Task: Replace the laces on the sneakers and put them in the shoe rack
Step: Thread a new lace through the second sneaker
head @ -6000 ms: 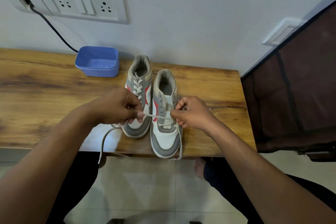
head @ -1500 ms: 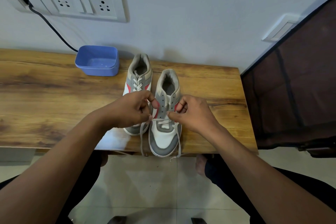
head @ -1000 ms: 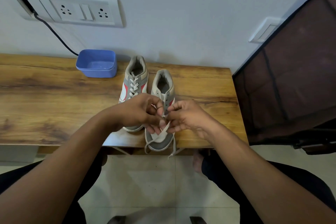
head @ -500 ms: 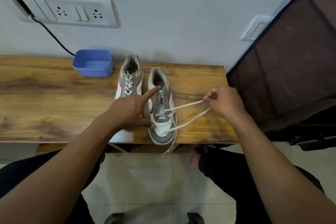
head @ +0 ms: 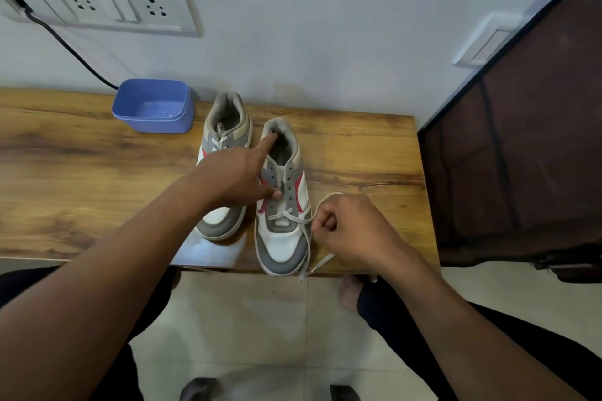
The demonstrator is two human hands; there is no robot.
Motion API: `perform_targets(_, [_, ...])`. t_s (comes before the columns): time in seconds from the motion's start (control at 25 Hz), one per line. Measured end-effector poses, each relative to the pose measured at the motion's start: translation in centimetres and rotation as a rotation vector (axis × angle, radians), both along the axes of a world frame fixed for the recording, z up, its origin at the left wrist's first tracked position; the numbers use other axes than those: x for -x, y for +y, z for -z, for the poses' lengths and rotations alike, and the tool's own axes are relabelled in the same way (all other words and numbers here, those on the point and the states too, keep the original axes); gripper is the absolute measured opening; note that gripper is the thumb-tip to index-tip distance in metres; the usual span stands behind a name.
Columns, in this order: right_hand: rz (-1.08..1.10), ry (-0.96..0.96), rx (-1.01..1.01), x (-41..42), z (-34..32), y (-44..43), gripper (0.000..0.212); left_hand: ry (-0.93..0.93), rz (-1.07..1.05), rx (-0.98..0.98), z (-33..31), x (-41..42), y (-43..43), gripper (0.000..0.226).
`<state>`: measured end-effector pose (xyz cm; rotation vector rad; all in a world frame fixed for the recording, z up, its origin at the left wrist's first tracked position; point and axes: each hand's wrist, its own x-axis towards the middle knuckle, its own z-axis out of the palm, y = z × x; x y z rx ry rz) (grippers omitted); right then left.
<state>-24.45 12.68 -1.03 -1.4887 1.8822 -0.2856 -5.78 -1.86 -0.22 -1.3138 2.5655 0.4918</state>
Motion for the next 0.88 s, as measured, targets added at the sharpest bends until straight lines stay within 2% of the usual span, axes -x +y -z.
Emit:
perform_targets(0.08, [-0.015,0.057,0.005,0.1,-0.1,-0.2,0.009,0.029,0.014,0.014,-0.7,0.3,-0.2,0.096])
perform_targets(0.2, [-0.037,0.037,0.049,-0.1,-0.2,-0.7,0.019,0.122,0.018,0.037,-1.4,0.1,0.5,0.084])
perform_targets(0.32, [-0.063,0.100,0.008,-0.1,-0.1,-1.0,0.009,0.137,0.024,0.043,-1.4,-0.1,1.6,0.081])
perform_targets(0.48, [0.159,0.148,0.061,0.9,0.5,-1.8,0.012,0.212,0.044,0.041,-1.8,-0.4,1.5,0.073])
perform_targets(0.68, [0.241,0.007,0.070,0.2,1.6,-2.0,0.017,0.101,0.064,-0.043,-1.3,-1.8,2.0,0.073])
perform_targets(0.88, [0.268,0.049,0.120,0.0,0.3,-1.8,0.011,0.224,0.098,-0.036,-2.9,-2.4,1.2,0.074])
